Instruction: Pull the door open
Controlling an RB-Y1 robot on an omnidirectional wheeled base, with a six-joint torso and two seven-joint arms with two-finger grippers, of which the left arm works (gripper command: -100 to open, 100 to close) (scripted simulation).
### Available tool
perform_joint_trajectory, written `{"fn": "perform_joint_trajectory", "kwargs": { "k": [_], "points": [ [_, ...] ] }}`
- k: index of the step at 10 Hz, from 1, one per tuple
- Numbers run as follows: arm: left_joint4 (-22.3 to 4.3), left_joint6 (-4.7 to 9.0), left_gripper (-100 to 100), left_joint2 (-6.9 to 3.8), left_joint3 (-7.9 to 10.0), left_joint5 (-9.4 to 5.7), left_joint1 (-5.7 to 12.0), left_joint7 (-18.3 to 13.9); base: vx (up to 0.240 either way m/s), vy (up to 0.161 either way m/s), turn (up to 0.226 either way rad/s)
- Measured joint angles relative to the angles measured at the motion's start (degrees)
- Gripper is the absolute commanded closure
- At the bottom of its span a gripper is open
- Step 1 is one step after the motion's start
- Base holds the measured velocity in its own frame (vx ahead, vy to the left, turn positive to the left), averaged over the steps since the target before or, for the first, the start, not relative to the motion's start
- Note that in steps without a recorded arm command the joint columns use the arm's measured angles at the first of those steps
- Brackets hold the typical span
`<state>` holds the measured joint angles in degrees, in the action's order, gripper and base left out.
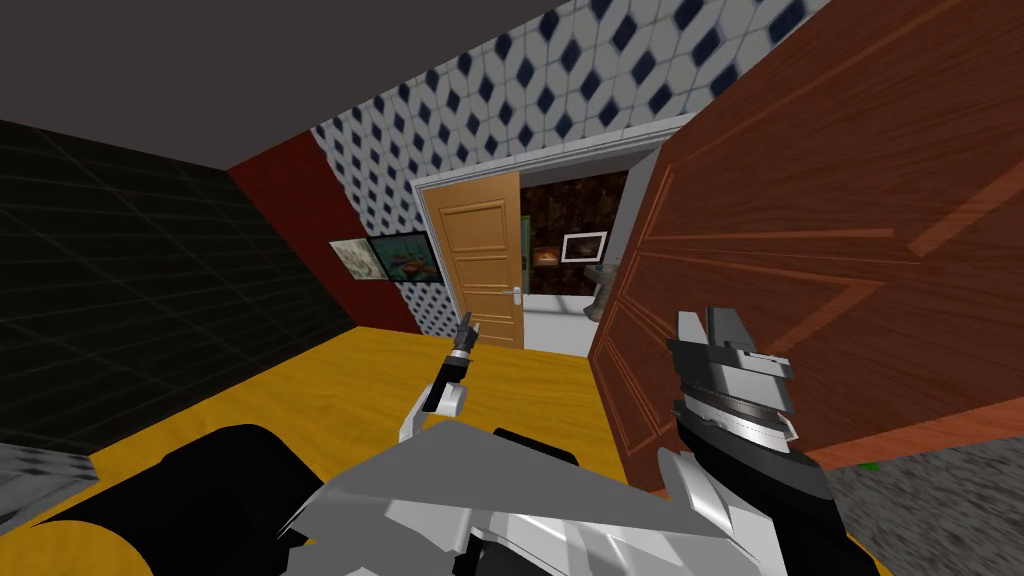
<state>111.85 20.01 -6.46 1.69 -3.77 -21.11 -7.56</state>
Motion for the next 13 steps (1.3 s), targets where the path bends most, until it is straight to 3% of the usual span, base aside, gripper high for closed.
{"fn": "perform_joint_trajectory", "kwargs": {
  "k": [4,7,13],
  "points": [
    [-4.32,-0.1,-100,-0.6,0.44,-0.04,1.82,-0.01,0.105,-0.018,-0.04],
    [-8.18,-0.3,-100,-2.03,1.3,-0.47,3.19,-0.55,0.134,-0.017,-0.058],
    [-14.78,-0.97,-100,-3.03,2.2,-0.63,6.36,-0.57,0.101,-0.012,-0.042]
  ]
}}
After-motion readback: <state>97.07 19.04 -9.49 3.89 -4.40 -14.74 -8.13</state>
